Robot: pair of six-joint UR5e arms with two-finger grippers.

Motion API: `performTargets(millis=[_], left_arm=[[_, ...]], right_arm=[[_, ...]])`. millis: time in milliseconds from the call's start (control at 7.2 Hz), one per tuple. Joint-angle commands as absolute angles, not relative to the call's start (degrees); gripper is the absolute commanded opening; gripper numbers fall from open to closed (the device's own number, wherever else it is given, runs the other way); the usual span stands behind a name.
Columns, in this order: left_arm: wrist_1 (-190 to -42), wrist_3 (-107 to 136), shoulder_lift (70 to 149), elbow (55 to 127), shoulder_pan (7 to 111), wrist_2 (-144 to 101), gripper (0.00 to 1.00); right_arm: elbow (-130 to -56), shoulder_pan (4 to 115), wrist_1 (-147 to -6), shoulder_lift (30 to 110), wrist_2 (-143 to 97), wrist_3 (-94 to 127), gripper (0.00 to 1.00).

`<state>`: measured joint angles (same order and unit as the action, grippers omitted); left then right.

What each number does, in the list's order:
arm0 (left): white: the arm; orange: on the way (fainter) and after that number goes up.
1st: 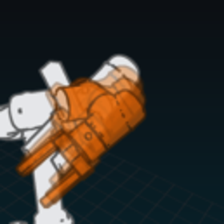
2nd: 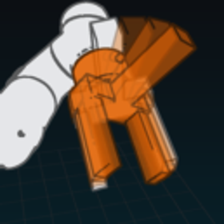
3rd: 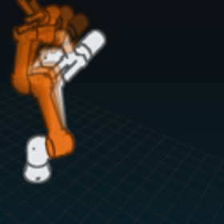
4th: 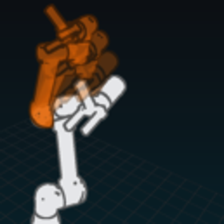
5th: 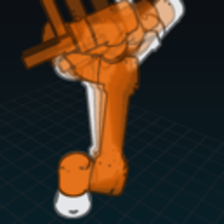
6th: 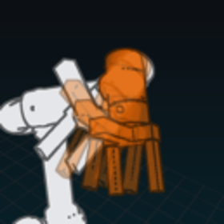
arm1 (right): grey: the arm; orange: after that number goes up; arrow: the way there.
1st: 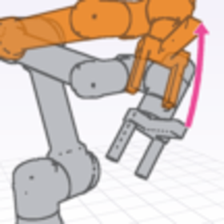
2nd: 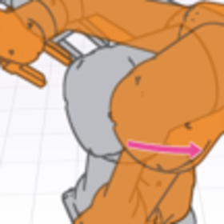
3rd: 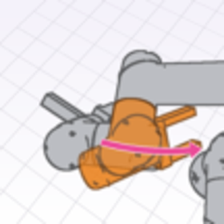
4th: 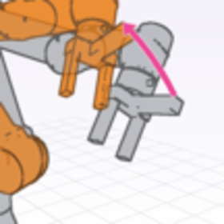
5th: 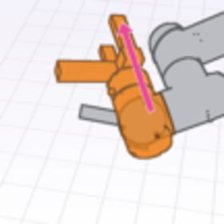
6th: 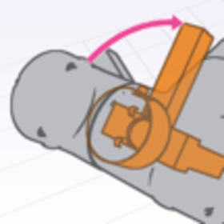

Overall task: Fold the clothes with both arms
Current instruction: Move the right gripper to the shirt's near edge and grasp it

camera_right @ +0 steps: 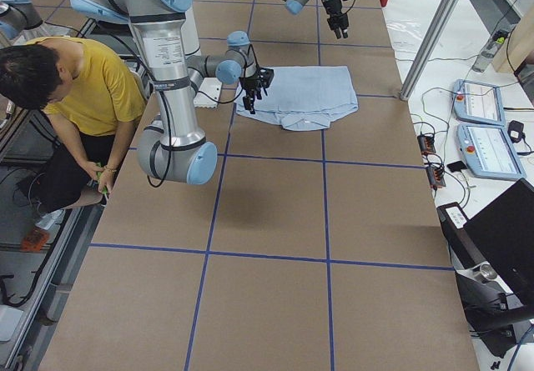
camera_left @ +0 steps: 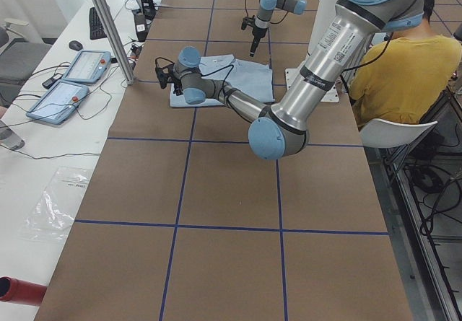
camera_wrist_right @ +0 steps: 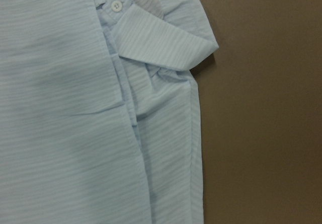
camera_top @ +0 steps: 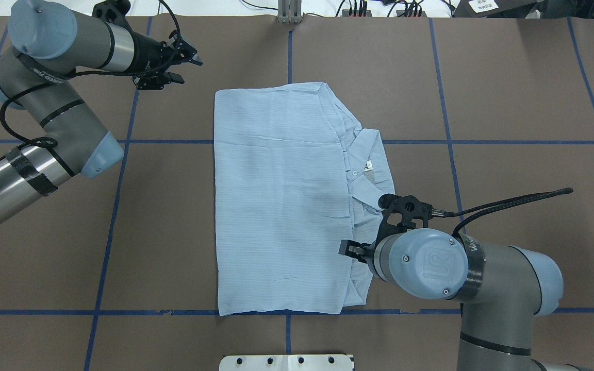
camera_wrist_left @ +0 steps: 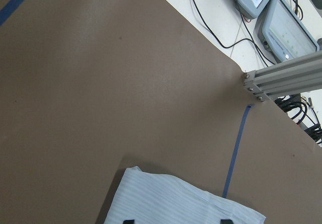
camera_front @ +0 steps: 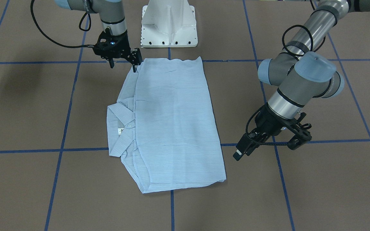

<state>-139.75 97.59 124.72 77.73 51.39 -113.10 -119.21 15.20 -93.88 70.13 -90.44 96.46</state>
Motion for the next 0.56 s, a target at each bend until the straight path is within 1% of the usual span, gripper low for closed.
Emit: performTargets(millis=[0,139,278,416], left_arm=[[-139.7,97.4,124.4,77.7,51.3,-113.0,0.65],[-139.7,97.3,124.4,77.7,51.3,-112.9,0.65],[-139.7,97.3,124.4,77.7,51.2,-112.9,0.65],[-139.7,97.3,124.4,77.7,51.2,-112.7,0.65]], right_arm=[[-119.7,10.9,-93.5,68.5,-89.7,112.6,1.0],[-119.7,11.0,-91.9,66.2,-87.0,125.7,0.99],[-119.4,8.5,-90.1,66.5,-80.1,132.7,0.99],[-118.1,6.9,-89.7,66.4,-80.2,133.1,0.96]])
